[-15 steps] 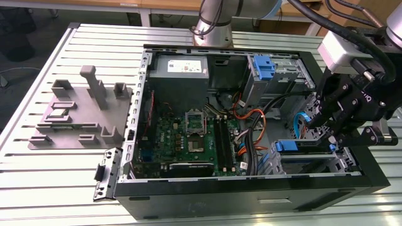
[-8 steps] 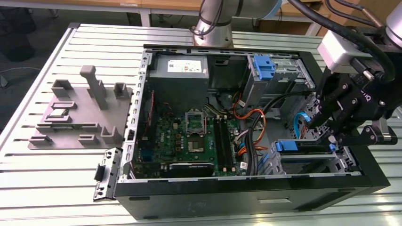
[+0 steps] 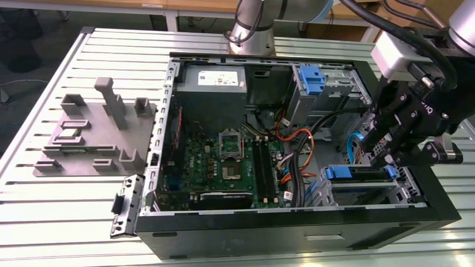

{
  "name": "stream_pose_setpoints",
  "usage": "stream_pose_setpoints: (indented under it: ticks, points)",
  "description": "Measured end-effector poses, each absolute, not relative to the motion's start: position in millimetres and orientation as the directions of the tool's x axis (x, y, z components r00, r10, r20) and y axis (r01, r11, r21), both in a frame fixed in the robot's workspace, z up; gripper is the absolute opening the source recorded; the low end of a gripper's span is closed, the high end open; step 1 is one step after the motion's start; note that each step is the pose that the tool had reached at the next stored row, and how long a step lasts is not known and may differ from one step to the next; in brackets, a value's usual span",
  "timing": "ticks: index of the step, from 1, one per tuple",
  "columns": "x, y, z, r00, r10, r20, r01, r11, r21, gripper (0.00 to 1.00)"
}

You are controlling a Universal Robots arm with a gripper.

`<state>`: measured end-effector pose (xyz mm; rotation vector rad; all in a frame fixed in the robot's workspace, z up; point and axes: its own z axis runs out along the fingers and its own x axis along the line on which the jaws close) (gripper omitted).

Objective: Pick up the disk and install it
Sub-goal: 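Insert the first disk wire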

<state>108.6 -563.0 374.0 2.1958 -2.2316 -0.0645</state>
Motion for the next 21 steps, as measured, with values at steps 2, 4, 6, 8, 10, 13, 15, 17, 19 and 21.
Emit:
stream_pose_setpoints:
  ticks: [2,4,6,8,10,13,15,17,19,21]
  points:
    - [108.6,-560.5,373.1,-0.017,-1.0,-0.022,-0.999,0.016,0.036,0.42]
    - [108.6,-557.7,372.1,-0.017,-1.0,-0.022,-0.999,0.016,0.036,0.42]
    - [108.6,-554.9,371.3,-0.017,-1.0,-0.022,-0.999,0.016,0.035,0.42]
    - [108.7,-553.1,370.8,-0.016,-1.0,-0.021,-0.999,0.016,0.035,0.42]
    - [109.0,-551.7,370.1,-0.017,-1.0,-0.021,-0.999,0.016,0.035,0.42]
    - [110.5,-549.9,369.2,-0.017,-1.0,-0.021,-0.999,0.016,0.035,0.42]
    - [111.7,-548.9,368.5,-0.016,-1.0,-0.021,-0.999,0.016,0.035,0.42]
    - [113.0,-547.9,367.7,-0.017,-1.0,-0.022,-0.999,0.016,0.035,0.42]
    - [114.4,-546.9,367.0,-0.017,-1.0,-0.021,-0.999,0.016,0.035,0.42]
    - [115.8,-545.5,366.3,-0.017,-1.0,-0.021,-0.999,0.016,0.035,0.42]
